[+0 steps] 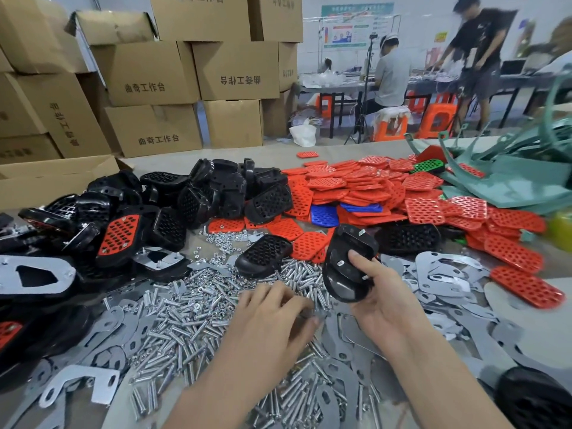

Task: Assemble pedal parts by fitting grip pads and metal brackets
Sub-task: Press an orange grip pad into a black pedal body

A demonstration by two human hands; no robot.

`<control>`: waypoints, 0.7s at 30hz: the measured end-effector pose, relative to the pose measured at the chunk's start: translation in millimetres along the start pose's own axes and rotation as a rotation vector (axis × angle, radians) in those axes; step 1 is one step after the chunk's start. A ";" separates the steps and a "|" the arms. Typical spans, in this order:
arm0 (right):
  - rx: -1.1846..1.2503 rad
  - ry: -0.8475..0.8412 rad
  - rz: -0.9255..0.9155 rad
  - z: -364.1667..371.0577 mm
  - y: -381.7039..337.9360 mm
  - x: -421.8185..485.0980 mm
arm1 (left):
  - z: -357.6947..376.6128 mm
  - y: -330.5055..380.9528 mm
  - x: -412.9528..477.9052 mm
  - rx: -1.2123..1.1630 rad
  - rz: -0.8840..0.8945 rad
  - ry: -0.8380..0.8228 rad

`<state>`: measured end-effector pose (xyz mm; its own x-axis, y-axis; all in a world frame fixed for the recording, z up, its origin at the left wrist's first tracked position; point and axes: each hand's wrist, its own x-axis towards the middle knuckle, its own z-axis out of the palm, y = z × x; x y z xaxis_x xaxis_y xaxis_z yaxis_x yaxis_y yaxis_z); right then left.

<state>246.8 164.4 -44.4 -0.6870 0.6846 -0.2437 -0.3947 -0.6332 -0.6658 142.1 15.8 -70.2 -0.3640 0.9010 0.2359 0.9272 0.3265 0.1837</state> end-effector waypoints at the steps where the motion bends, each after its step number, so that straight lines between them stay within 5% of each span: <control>1: -0.005 -0.014 -0.004 -0.8 0.2 0.4 | 0.8 0.6 1.7 0.016 -0.008 -0.014; 9: -0.030 -0.015 -0.039 -1.1 -1.4 0.8 | -0.5 4.7 10.8 0.050 -0.049 -0.072; 21: -0.038 -0.019 -0.096 -7.5 -6.7 4.8 | -4.9 4.7 4.7 -0.278 -0.109 -0.164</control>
<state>250.8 174.7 -46.4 -0.6587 0.7342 -0.1646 -0.4360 -0.5507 -0.7118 144.3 20.2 -63.5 -0.4201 0.9062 0.0484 0.8157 0.3537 0.4578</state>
